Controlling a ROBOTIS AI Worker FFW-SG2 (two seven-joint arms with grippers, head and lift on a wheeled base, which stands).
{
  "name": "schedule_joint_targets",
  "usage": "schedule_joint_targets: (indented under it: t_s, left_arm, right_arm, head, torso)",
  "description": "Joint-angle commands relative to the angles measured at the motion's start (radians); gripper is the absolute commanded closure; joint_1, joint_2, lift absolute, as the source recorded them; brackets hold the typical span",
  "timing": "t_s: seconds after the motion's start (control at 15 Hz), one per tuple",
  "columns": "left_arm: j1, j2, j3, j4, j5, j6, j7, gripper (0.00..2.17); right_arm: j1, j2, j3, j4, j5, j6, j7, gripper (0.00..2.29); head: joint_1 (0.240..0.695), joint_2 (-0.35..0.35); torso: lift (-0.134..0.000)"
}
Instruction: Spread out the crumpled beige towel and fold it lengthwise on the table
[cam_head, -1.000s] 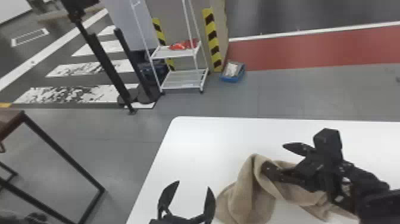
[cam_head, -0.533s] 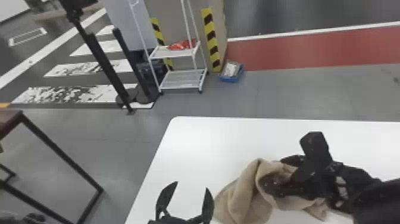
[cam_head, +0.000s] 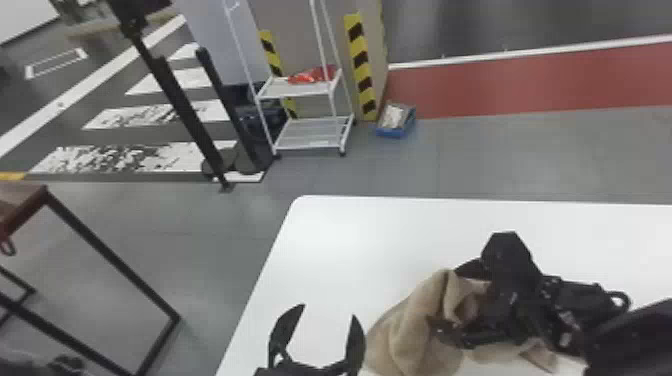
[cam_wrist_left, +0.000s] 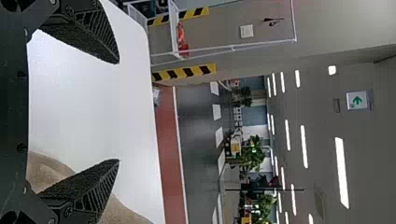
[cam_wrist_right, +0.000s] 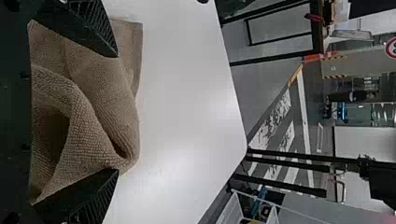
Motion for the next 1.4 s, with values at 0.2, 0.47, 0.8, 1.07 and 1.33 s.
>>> schedule_joint_targets:
  t_s: [0.2, 0.47, 0.8, 1.07, 1.33]
  left_arm:
    - [-0.005, 0.0, -0.003, 0.0, 0.0, 0.003, -0.001, 0.14]
    - [-0.008, 0.002, -0.003, 0.0, 0.002, 0.015, -0.001, 0.14]
    - [-0.008, 0.002, 0.001, 0.0, 0.008, 0.012, -0.001, 0.14]
    - [-0.008, 0.006, 0.001, 0.003, 0.014, 0.012, -0.001, 0.14]
    - [-0.012, 0.008, 0.002, 0.008, 0.015, 0.012, -0.001, 0.14]
  right_arm:
    - [-0.057, 0.005, -0.039, 0.065, -0.234, 0.061, 0.015, 0.0]
    - [-0.103, 0.005, -0.066, 0.159, -0.425, 0.119, 0.081, 0.0]
    - [0.044, 0.005, -0.208, -0.079, -0.429, 0.058, 0.095, 0.0]
    - [0.191, -0.046, -0.256, -0.305, -0.176, 0.058, 0.173, 0.11]
    - [0.293, -0.097, -0.323, -0.337, -0.069, -0.053, 0.216, 0.17]
  head:
    - [0.695, 0.35]
    - [0.695, 0.35]
    - [0.695, 0.35]
    - [0.695, 0.347]
    - [0.695, 0.301]
  torso:
    - [0.0]
    - [0.0]
    - [0.0]
    - [0.0]
    - [0.0]
